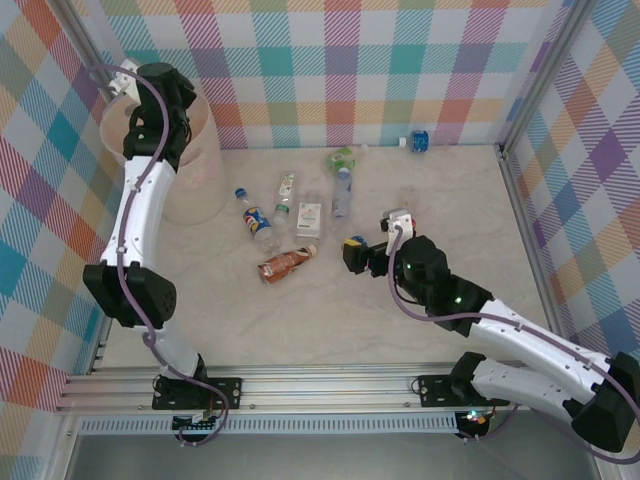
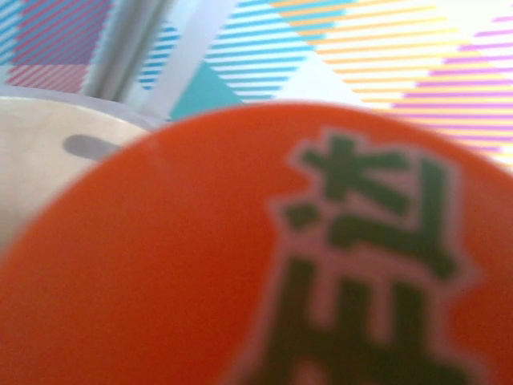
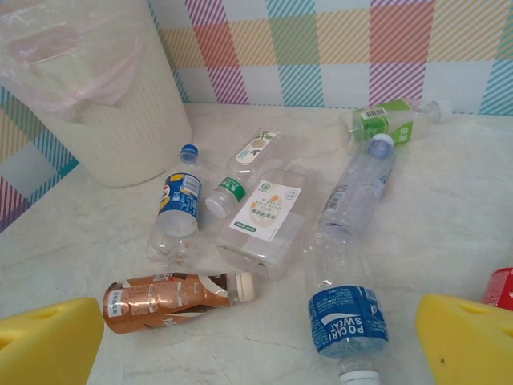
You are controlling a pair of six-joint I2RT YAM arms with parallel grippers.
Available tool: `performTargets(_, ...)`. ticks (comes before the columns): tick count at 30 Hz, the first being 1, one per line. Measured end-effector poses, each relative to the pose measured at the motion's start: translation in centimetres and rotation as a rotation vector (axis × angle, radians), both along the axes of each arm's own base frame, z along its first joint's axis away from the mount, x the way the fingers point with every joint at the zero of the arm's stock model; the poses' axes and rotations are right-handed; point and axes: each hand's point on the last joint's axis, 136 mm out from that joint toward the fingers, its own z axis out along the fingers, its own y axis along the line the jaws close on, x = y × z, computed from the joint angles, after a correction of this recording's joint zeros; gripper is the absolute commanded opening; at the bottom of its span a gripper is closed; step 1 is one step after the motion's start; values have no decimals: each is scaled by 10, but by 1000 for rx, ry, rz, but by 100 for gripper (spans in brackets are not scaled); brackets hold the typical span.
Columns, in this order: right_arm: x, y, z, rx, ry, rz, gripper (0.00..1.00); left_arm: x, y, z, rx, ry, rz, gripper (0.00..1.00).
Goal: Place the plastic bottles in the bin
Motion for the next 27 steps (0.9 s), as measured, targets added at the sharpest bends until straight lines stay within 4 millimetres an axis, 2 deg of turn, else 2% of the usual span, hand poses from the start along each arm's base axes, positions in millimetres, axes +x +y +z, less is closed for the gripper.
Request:
performTargets(5, -4, -6, 0, 8, -2, -8, 100, 12, 35, -16, -95, -4, 107, 43)
performTargets(8, -5, -8, 1, 6, 0, -10, 100, 23, 48, -25, -138, 3, 140, 45)
performTargets(16, -7, -15, 0, -4, 1, -30, 100, 55, 55, -62, -251, 62, 141, 49)
performTargets(21, -8, -17, -3, -11, 7, -35, 100, 63, 55, -89, -316, 111, 134, 68)
performTargets(27, -7, -22, -7, -14, 13, -59, 100, 70, 46, -92, -383, 105, 66, 93)
